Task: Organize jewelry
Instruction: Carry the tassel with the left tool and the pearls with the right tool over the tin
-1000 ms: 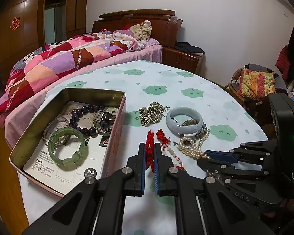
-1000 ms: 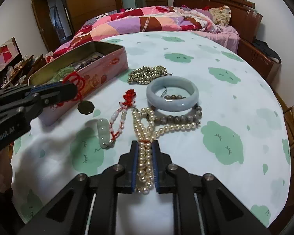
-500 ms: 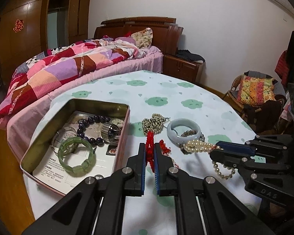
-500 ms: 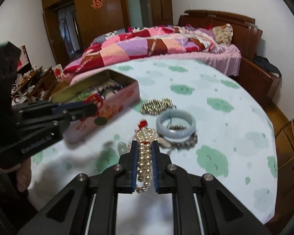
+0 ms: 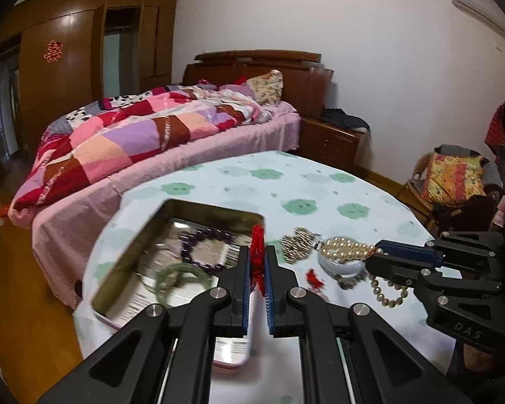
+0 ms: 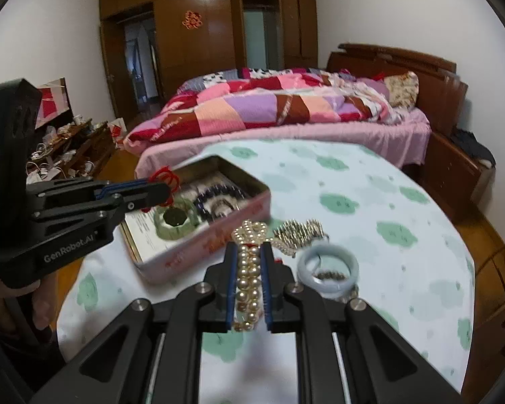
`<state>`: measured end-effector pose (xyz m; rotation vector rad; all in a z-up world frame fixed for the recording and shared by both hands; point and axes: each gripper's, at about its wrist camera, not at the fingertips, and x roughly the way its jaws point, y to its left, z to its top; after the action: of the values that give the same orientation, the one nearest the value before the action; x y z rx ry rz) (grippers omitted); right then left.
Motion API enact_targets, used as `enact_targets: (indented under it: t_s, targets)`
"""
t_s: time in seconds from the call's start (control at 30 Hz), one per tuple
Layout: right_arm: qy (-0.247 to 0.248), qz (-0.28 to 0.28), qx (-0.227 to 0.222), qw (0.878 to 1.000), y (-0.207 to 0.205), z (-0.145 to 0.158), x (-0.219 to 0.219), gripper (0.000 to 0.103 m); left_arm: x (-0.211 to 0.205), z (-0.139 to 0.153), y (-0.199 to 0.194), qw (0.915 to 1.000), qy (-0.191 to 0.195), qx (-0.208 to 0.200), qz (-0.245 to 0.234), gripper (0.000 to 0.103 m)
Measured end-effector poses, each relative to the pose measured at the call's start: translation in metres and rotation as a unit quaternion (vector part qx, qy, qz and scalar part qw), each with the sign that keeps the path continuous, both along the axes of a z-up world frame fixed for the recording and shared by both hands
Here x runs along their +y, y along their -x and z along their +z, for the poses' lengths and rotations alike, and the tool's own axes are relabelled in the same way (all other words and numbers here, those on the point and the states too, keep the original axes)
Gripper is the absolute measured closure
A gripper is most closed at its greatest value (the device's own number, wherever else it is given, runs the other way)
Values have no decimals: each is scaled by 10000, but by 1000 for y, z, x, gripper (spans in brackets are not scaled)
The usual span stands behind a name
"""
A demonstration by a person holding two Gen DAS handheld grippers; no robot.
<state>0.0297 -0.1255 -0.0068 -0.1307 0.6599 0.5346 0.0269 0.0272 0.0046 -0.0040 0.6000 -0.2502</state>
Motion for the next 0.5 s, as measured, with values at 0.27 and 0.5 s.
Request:
enact_targets:
  t_s: [0.27,0.5]
  targets:
    - [-93,336,-275,9990,-13,15,28,88,29,7,-7,9992,-92,-78,378,97]
    - [-139,563,-350,9977,-21,19,50,88,51,6,-13,9978,-135,-67,652,97]
